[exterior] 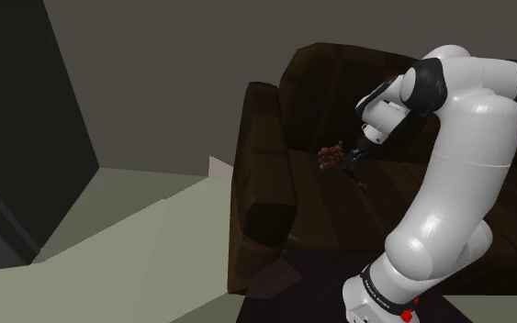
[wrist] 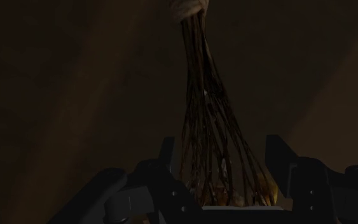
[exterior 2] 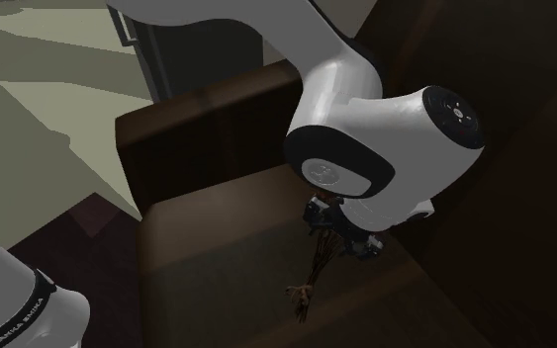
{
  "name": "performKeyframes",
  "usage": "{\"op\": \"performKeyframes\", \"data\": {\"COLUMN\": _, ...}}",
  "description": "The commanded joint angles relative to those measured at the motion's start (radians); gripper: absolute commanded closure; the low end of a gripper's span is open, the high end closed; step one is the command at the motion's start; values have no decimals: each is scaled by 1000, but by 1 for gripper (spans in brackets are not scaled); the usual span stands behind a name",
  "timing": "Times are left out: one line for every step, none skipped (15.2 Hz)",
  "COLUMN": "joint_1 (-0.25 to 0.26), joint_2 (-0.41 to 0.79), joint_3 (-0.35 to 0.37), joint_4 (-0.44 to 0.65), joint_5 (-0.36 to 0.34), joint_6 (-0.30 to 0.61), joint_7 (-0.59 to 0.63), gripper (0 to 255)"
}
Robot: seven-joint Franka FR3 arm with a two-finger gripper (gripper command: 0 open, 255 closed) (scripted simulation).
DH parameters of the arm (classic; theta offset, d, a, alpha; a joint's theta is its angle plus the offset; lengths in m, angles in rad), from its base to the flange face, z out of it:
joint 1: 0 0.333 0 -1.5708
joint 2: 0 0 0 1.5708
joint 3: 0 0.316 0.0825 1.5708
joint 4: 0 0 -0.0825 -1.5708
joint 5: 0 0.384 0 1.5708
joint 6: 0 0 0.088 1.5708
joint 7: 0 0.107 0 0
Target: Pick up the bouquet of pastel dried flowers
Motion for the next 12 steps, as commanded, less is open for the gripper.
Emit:
{"op": "performKeyframes", "data": {"joint_1": 0, "joint_2": 1, "joint_3": 1, "joint_4": 1, "joint_5": 1, "joint_6": 1, "joint_7": 0, "gripper": 255}}
{"op": "performKeyframes", "data": {"joint_1": 0, "joint_2": 1, "joint_3": 1, "joint_4": 0, "joint_5": 1, "joint_6": 1, "joint_7": 0, "gripper": 255}}
{"op": "performKeyframes", "data": {"joint_1": 0, "joint_2": 1, "joint_3": 1, "joint_4": 0, "joint_5": 1, "joint_6": 1, "joint_7": 0, "gripper": 255}}
{"op": "performKeyframes", "data": {"joint_1": 0, "joint_2": 1, "joint_3": 1, "joint_4": 0, "joint_5": 1, "joint_6": 2, "joint_7": 0, "gripper": 255}}
{"op": "performKeyframes", "data": {"joint_1": 0, "joint_2": 1, "joint_3": 1, "joint_4": 0, "joint_5": 1, "joint_6": 1, "joint_7": 0, "gripper": 255}}
{"op": "performKeyframes", "data": {"joint_1": 1, "joint_2": 0, "joint_3": 0, "joint_4": -2, "joint_5": 0, "joint_6": 2, "joint_7": 0, "gripper": 255}}
{"op": "performKeyframes", "data": {"joint_1": 5, "joint_2": -11, "joint_3": -5, "joint_4": -1, "joint_5": -10, "joint_6": -5, "joint_7": 8, "gripper": 255}}
{"op": "performKeyframes", "data": {"joint_1": 8, "joint_2": -22, "joint_3": -10, "joint_4": 0, "joint_5": -20, "joint_6": -13, "joint_7": 16, "gripper": 255}}
{"op": "performKeyframes", "data": {"joint_1": 12, "joint_2": -33, "joint_3": -14, "joint_4": 1, "joint_5": -29, "joint_6": -21, "joint_7": 24, "gripper": 255}}
{"op": "performKeyframes", "data": {"joint_1": 15, "joint_2": -43, "joint_3": -19, "joint_4": 2, "joint_5": -39, "joint_6": -29, "joint_7": 33, "gripper": 255}}
{"op": "performKeyframes", "data": {"joint_1": 19, "joint_2": -54, "joint_3": -23, "joint_4": 4, "joint_5": -49, "joint_6": -37, "joint_7": 41, "gripper": 255}}
{"op": "performKeyframes", "data": {"joint_1": 22, "joint_2": -64, "joint_3": -28, "joint_4": 5, "joint_5": -59, "joint_6": -46, "joint_7": 49, "gripper": 255}}
